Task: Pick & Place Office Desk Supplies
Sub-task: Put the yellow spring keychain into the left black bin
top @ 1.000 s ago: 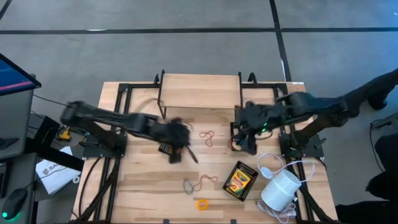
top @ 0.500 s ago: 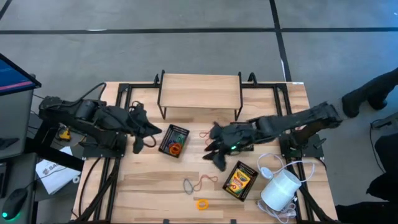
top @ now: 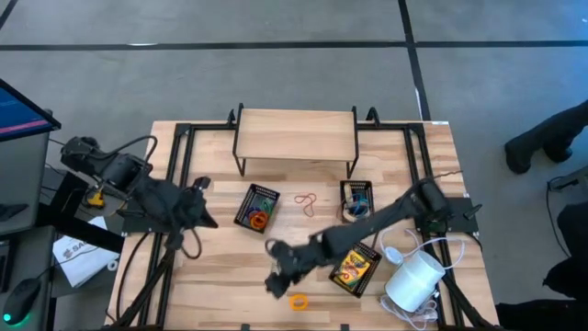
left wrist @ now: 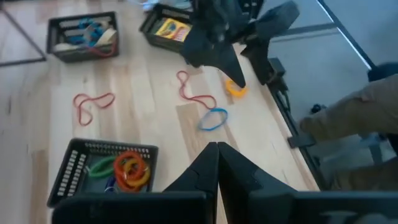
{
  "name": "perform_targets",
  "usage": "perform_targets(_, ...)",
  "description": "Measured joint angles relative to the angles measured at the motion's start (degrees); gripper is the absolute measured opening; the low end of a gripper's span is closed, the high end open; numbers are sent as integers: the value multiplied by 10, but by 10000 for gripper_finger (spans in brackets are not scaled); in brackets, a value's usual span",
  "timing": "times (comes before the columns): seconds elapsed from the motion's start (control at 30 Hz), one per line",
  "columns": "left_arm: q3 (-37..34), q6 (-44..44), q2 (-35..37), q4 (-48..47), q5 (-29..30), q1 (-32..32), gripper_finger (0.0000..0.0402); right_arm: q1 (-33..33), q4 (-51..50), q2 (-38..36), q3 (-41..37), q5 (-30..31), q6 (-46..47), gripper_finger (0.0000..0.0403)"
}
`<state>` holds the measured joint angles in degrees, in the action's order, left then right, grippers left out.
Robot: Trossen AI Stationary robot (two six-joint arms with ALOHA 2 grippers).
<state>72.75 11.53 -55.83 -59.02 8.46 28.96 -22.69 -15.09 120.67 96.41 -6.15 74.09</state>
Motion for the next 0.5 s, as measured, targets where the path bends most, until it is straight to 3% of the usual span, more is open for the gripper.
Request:
perform_targets(0.13, 0, -30, 0, 0, 3, 16, 1, -27, -79, 44, 56, 6, 100, 182)
perform_targets(0.3, 0, -57, 0, 0, 43, 18, 1, -46, -267, 92, 136, 14, 216, 182)
perform_targets(0.5, 0, -91, 0, 1, 67, 18, 1, -56, -346, 151, 214, 15, 259, 182)
